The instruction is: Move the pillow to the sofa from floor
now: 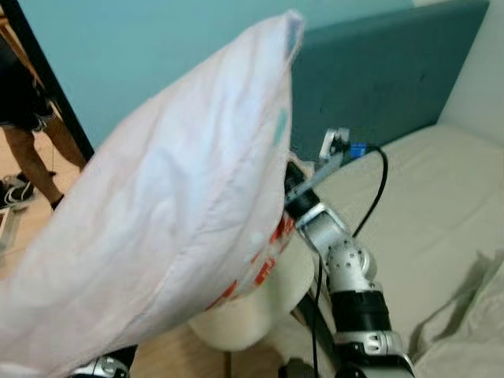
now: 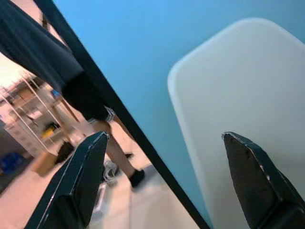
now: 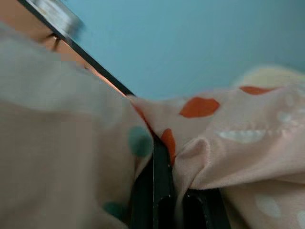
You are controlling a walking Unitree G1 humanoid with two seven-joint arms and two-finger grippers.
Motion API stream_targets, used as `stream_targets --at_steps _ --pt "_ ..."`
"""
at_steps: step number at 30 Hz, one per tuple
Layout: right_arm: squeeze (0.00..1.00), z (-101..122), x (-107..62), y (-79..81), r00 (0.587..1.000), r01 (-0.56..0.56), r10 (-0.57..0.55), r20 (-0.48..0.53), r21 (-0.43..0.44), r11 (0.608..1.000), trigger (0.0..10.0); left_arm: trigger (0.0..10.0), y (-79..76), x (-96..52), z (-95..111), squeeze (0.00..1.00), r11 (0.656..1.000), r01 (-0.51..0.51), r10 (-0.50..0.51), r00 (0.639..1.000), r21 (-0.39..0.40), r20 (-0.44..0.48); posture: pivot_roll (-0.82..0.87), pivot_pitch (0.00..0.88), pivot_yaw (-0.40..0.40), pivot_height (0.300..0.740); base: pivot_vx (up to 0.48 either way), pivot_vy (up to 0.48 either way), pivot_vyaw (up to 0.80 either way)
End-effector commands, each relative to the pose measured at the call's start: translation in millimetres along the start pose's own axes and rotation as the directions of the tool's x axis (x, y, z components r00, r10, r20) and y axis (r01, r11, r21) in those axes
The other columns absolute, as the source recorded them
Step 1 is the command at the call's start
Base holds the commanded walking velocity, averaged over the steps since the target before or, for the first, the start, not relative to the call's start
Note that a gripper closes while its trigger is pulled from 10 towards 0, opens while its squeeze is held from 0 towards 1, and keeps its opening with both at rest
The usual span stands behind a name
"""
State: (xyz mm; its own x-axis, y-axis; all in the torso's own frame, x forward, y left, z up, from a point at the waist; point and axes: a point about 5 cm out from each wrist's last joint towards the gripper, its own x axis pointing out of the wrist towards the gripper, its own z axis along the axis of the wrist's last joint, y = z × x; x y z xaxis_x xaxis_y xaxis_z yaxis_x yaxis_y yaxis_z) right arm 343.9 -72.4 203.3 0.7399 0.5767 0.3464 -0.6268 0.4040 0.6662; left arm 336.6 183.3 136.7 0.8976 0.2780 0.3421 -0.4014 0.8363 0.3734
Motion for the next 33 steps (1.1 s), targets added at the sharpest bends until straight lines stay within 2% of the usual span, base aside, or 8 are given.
stream_targets --at_steps 1,10,13,18,19,20,27,33 --pt "0.00 -36.7 5.7 6.6 0.989 -0.003 0.008 -0.147 0.038 0.999 10.0 10.0 5.1 8.5 20.2 0.00 0.999 -0.030 0.027 0.996 0.031 0.090 -0.17 0.091 0.079 0.590 0.000 0.000 0.00" --pt "0.00 -43.0 8.8 -2.4 0.970 0.085 -0.101 -0.222 -0.078 0.993 10.0 10.0 13.2 13.0 37.1 0.00 0.997 -0.059 0.053 0.988 0.039 0.145 -0.17 0.087 0.082 0.565 0.000 0.000 0.00" --pt "0.00 -37.1 4.4 -28.2 0.923 0.268 -0.318 -0.218 -0.230 0.935 10.0 10.0 14.3 13.5 40.9 0.00 0.997 -0.062 0.055 0.987 0.039 0.150 -0.17 0.093 0.082 0.565 0.000 0.000 0.00" --pt "0.00 -32.5 -1.1 -38.9 0.897 0.330 -0.396 -0.198 -0.299 0.896 10.0 10.0 18.4 16.4 50.7 0.00 0.996 -0.076 0.069 0.983 0.036 0.172 -0.17 0.099 0.082 0.565 0.000 0.000 0.00" --pt "0.73 -32.1 -2.9 -40.9 0.893 0.334 -0.404 -0.198 -0.310 0.890 10.0 10.0 21.5 18.5 56.7 0.00 0.996 -0.087 0.079 0.979 0.034 0.187 -0.17 0.105 0.082 0.565 0.000 0.000 0.00" --pt "1.00 -32.0 -4.0 -42.1 0.891 0.337 -0.408 -0.200 -0.311 0.888 10.0 10.0 24.0 20.5 61.9 0.00 0.995 -0.094 0.086 0.976 0.031 0.200 -0.17 0.105 0.083 0.565 0.000 0.000 0.00" --pt "1.00 -29.2 -3.2 -47.2 0.863 0.376 -0.466 -0.196 -0.367 0.851 10.0 10.0 34.7 30.4 80.6 0.00 0.990 -0.126 0.136 0.970 -0.059 0.204 -0.17 0.110 0.085 0.565 0.000 0.000 0.00" --pt "1.00 -21.5 0.3 -54.9 0.802 0.469 -0.576 -0.158 -0.432 0.770 10.0 10.0 51.7 45.2 121.6 0.00 0.965 -0.160 0.211 0.945 -0.210 0.250 -0.17 0.112 0.085 0.565 0.000 0.000 0.00"
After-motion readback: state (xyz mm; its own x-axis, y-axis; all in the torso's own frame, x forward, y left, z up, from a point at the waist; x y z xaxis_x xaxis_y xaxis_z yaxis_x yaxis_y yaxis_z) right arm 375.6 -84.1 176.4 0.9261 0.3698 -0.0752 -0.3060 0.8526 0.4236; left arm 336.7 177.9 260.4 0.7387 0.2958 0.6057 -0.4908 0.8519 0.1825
